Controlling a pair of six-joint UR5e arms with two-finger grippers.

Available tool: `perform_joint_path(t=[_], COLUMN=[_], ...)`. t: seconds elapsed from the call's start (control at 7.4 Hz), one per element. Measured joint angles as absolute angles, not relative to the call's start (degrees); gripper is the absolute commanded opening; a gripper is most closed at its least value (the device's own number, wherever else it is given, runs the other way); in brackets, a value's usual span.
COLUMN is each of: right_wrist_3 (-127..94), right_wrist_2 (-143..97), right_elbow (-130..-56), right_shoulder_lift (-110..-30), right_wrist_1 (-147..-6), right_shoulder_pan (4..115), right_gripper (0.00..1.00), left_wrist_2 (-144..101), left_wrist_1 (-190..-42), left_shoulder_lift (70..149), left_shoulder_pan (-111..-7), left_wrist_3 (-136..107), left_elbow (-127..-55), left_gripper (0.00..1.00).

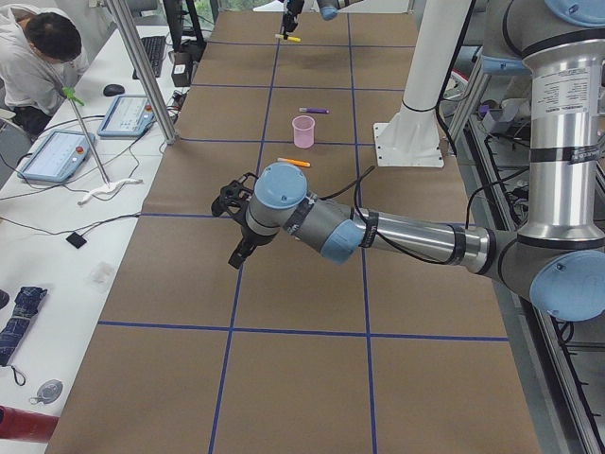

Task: Collect pens into pen holder
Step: 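Lower the yellow marker into the lavender cup and open the right gripper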

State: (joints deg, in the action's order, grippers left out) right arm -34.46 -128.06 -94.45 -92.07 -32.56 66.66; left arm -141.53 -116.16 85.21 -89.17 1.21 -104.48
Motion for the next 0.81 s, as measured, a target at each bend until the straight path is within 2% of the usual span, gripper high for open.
perform_joint_path(t=[0.41, 0.81], right_wrist_3=[-50.3, -56.6], right_wrist_2=[-116.5, -88.0], right_elbow=[-104.5, -107.3], right_shoulder_lift=[-86.9, -80.9], right_wrist_1=[-32.7, -32.9], right_shoulder_pan=[55.2, 36.0], right_gripper=[0.0, 0.0], left_wrist_2=[-141.7, -141.7], left_wrist_1=[-118.8, -119.9], left_shoulder_lift=[85.2, 85.3], left_shoulder_pan=[-84.3, -81.9], left_wrist_3=[1.3, 1.2], left_elbow=[-104.4, -104.4], left_gripper=[1.0, 1.0])
